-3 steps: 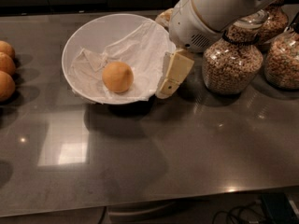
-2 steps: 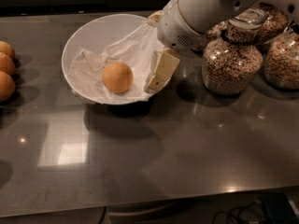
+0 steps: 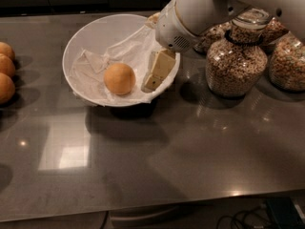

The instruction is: Pick orange from white bowl

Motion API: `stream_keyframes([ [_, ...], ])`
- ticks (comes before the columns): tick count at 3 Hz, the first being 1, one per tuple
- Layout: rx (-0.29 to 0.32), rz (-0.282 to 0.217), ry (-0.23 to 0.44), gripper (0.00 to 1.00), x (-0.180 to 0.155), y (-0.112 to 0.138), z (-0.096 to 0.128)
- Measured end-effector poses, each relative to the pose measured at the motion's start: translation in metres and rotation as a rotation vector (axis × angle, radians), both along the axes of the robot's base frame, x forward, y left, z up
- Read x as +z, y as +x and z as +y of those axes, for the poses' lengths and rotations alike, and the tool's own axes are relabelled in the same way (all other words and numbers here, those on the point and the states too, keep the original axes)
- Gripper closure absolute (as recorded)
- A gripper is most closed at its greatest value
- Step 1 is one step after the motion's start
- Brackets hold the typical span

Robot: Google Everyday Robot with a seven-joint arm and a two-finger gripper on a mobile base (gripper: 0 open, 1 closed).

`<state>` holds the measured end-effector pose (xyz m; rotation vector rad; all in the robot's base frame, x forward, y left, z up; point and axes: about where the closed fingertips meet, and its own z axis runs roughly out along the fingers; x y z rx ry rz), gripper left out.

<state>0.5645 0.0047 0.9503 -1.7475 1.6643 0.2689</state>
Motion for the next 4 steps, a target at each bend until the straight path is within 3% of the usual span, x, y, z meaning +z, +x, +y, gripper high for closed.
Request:
stream_keyframes([
  [2,0.001,0.016,0.017,0.0,-0.012,0.016,0.015],
  [3,0.016,0.037,0.017,0.08,-0.02,0.02,0.021],
  [4,0.064,0.061,0.025,0.25,-0.026,0.019,0.033],
])
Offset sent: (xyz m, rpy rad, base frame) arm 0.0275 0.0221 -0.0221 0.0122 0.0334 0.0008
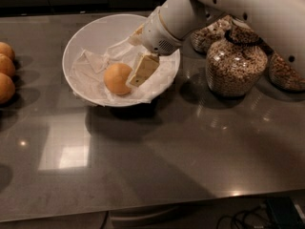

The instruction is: Pick orange from white bowl

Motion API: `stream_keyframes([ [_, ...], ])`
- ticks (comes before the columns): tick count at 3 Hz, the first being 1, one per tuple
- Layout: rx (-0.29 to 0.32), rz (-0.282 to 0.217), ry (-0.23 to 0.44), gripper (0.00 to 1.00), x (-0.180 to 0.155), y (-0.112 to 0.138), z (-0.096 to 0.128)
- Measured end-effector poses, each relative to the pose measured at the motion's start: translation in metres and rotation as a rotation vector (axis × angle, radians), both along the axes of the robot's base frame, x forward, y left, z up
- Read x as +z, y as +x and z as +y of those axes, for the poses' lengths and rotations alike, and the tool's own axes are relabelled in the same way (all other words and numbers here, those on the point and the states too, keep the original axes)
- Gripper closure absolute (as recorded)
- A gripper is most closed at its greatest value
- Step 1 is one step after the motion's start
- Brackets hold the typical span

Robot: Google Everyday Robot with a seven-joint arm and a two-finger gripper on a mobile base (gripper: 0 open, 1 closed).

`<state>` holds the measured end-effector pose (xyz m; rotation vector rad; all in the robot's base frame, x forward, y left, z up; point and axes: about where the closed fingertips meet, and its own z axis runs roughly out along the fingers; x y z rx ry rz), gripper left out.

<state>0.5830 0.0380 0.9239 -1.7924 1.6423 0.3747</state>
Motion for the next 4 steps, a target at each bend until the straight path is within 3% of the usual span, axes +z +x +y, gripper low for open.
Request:
stream_keyframes([
  [2,0.091,0.059,0.025,0.2,-0.018,-0.006,0.028],
  [4,0.114,0.065,-0.019,0.18,-0.035,0.0,0.041],
])
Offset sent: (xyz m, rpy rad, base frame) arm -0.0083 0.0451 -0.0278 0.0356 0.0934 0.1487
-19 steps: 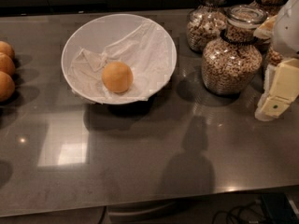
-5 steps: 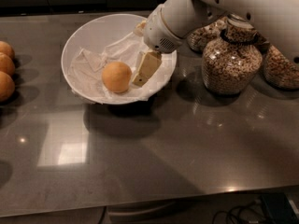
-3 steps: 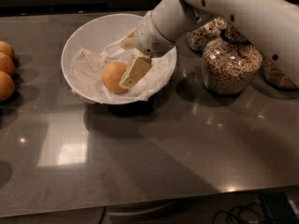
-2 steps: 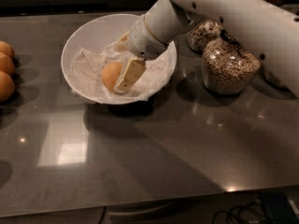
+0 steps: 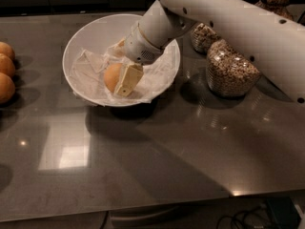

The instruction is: Pick orange from white bowl

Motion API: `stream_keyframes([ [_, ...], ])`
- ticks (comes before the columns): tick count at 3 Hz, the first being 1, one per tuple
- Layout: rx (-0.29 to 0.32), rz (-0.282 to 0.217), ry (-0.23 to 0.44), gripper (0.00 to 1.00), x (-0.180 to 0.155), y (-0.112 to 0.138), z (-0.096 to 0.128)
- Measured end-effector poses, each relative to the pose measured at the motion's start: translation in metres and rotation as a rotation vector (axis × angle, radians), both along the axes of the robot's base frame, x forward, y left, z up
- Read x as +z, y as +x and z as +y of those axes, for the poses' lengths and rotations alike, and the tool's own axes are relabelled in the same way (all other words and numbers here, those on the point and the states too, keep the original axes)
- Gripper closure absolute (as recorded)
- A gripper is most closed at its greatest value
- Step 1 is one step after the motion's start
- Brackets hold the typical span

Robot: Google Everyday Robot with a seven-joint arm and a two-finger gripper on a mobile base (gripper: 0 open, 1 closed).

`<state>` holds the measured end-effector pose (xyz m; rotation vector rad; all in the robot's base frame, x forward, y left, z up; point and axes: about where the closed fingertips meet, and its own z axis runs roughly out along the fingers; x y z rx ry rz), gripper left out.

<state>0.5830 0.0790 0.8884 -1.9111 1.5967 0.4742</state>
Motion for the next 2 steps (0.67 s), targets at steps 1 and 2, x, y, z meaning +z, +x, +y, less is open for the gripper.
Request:
stream_keyframes([
  [1,-0.023,-0.034,-0.031,0.17,-0.004,0.012,-0.006],
  [2,-0.057,-0.079,-0.058,0.16,-0.003,0.025,-0.02],
])
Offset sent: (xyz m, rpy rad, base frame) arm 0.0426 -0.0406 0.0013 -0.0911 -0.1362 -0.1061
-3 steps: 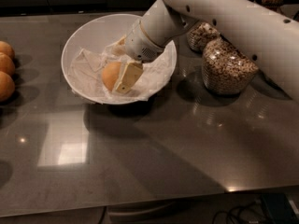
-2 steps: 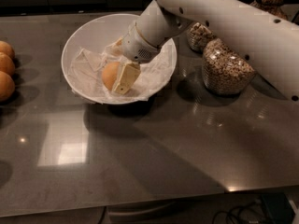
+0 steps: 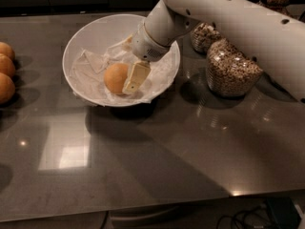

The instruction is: Pick orange from white bowl

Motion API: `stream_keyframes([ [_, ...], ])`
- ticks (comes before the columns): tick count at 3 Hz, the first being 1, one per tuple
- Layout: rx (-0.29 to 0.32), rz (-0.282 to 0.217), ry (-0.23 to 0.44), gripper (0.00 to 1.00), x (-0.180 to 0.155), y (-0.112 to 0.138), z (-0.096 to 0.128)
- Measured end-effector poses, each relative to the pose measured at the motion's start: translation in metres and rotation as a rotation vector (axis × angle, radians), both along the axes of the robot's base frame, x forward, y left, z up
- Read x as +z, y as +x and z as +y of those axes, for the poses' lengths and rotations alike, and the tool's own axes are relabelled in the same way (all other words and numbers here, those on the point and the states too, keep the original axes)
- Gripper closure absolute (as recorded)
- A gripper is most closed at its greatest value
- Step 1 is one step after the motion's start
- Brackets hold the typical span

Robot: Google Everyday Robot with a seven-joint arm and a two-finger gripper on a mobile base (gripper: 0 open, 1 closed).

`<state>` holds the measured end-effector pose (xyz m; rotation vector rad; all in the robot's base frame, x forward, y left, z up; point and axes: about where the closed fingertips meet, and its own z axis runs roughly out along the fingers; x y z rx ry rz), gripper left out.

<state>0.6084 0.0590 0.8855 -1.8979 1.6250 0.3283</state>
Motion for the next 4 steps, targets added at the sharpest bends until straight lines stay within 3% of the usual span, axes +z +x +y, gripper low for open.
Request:
stream_keyframes([
  [2,0.019,-0.001,0.022,0.18,-0.005,0.005,0.004],
  [4,0.037,0.038,0.045,0.18,-0.018,0.003,0.01],
])
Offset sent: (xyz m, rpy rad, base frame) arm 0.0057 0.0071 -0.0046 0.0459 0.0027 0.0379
